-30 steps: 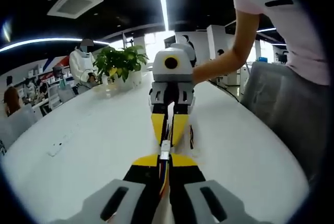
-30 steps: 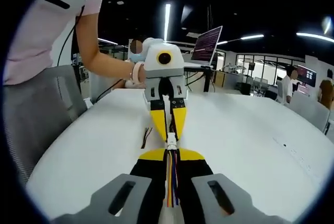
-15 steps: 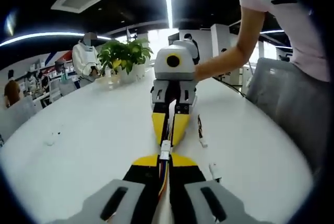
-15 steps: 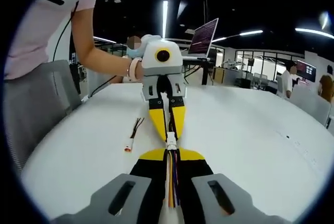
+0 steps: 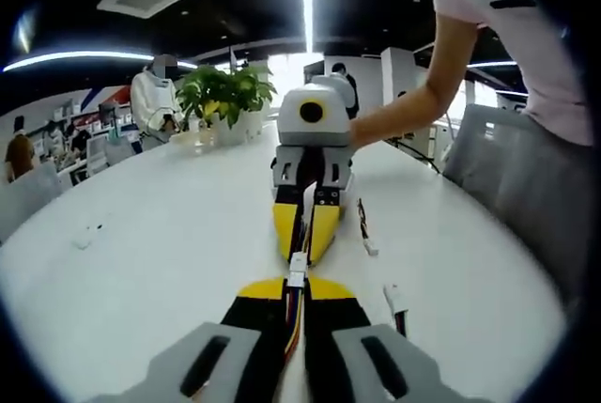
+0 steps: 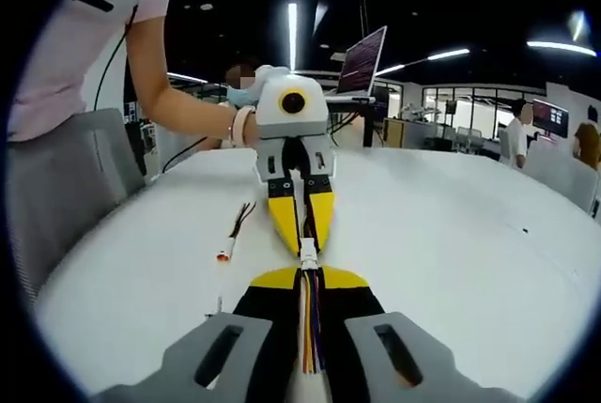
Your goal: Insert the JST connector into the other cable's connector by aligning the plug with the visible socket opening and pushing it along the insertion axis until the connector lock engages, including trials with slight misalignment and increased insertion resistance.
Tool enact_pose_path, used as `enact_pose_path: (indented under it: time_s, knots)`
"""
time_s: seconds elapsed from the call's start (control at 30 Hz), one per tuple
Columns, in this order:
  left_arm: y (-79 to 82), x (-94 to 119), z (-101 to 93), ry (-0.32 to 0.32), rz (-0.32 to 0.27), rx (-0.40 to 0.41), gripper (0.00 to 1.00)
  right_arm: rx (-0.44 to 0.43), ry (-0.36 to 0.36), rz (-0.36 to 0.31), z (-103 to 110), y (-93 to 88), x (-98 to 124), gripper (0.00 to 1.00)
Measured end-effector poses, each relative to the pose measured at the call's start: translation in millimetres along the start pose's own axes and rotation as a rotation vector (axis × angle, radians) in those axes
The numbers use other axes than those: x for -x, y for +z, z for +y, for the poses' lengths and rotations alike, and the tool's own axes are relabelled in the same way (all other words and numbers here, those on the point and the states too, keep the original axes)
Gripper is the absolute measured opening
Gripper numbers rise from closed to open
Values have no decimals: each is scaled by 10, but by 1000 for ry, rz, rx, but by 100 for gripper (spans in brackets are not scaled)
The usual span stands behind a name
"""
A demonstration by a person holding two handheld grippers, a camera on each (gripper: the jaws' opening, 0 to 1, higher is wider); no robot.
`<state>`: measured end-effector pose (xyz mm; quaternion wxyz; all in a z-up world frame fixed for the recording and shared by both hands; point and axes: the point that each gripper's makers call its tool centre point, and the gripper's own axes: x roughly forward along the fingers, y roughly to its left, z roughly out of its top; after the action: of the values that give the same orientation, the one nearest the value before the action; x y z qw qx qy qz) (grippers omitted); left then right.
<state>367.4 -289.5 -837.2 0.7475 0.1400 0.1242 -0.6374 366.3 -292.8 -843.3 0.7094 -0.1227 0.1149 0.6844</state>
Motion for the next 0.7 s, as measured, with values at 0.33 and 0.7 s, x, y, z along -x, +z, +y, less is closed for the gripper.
enact_pose_path:
  time_s: [0.33,0.7]
  knots:
    - [-73,-6,-16,8,15,0,0,-42,-1,12,-1,-52,-44,4]
    - [-78,-4,-60,10,12,23,1,-83,-9,-2,-65,-95,-5,6]
